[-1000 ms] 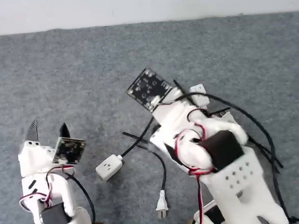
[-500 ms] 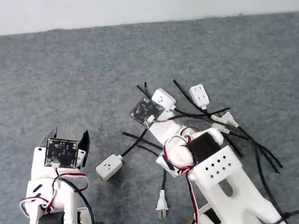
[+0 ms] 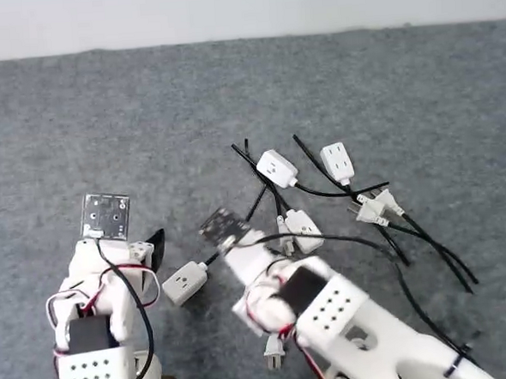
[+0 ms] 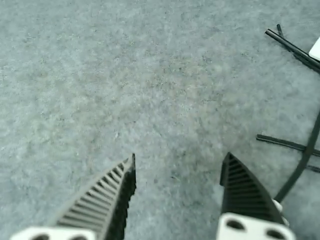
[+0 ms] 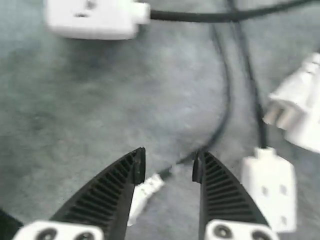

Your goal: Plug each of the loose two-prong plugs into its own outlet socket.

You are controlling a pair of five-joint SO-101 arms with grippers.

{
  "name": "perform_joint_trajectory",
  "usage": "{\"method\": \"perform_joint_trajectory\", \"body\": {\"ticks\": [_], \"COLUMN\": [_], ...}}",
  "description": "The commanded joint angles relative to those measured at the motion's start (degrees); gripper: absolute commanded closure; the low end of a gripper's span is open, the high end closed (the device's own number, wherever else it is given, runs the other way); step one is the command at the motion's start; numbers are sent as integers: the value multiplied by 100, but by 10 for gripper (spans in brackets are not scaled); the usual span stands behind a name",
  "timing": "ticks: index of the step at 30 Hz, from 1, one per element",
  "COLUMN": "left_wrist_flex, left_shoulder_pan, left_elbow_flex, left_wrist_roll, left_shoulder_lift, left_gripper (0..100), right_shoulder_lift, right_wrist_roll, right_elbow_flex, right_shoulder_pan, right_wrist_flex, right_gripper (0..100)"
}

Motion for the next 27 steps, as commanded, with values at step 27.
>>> {"method": "perform_joint_trajectory", "body": {"ticks": [27], "left_wrist_flex": [-765], "left_shoulder_pan": [0], "left_elbow_flex": [242], "left_wrist_roll": [255], "left_shoulder_lift": [88], "left_gripper": [728], "right_shoulder_lift": [-110], "right_wrist_roll": [-2268], "right_elbow_flex": [1310], "right_shoulder_pan": [347], "right_wrist_flex": [-1657], "right_gripper": [834]}}
